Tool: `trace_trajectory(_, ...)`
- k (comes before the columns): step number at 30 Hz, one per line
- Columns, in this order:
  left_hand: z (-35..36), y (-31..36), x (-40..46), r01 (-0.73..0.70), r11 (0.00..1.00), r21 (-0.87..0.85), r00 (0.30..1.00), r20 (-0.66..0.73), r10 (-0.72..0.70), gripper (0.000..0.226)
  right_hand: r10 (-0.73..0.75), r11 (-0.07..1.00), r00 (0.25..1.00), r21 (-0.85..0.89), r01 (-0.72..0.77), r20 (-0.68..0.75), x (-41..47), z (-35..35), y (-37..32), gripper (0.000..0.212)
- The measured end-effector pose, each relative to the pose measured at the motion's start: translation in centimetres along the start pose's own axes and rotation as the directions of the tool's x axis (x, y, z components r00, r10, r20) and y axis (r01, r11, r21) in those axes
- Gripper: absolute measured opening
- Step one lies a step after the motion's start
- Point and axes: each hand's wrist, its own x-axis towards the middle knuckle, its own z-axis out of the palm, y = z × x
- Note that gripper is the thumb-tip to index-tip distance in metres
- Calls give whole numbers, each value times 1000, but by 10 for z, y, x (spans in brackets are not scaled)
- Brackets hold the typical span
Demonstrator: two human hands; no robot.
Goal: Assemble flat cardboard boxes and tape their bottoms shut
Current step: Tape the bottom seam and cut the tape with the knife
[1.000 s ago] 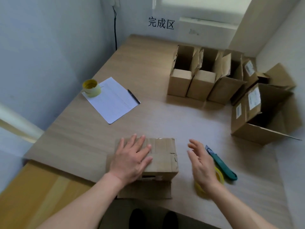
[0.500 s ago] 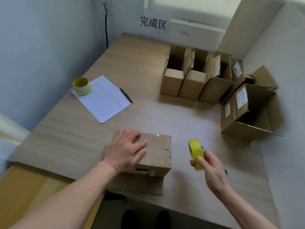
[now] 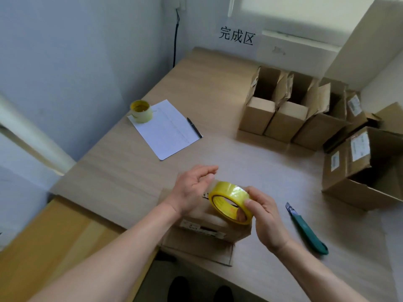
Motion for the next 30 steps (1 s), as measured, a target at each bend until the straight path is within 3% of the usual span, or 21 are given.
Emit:
trace_trajectory(3,3,18,7,87,995,-42,979,187,-77,35,-37,998,999,-56,39,31,3,-1,0,35)
trace_trajectory(7,1,25,9,152,983,-103,955,270,-120,17,-49,997,998,-55,52,47,4,-2,1,36)
trace_trajectory(10,0,28,6,149,975,-164,968,226,-110,15,-46,996,998,-77,49,43,5,-3,2,19)
trace_trajectory(17,-3,30,-2,109,981,-160,984,156,-84,19,-65,995,997,-79,68,47,2,1,-3,29)
trace_trajectory(21,-3,31,-5,77,991,-113,996,51,-72,14,-61,988,997,-137,66,42,2,1,-1,28)
trace_trajectory(24,-3,34,-8,-68,997,33,998,-10,68,9,-76,975,996,-205,85,52,1,1,1,27)
trace_trajectory(27,-1,37,-14,-270,913,306,959,2,283,4,-85,967,996,-239,93,41,2,3,0,22)
trace_trajectory(30,-2,40,-18,-265,880,395,962,43,270,12,-95,954,994,-280,106,52,1,3,-4,30)
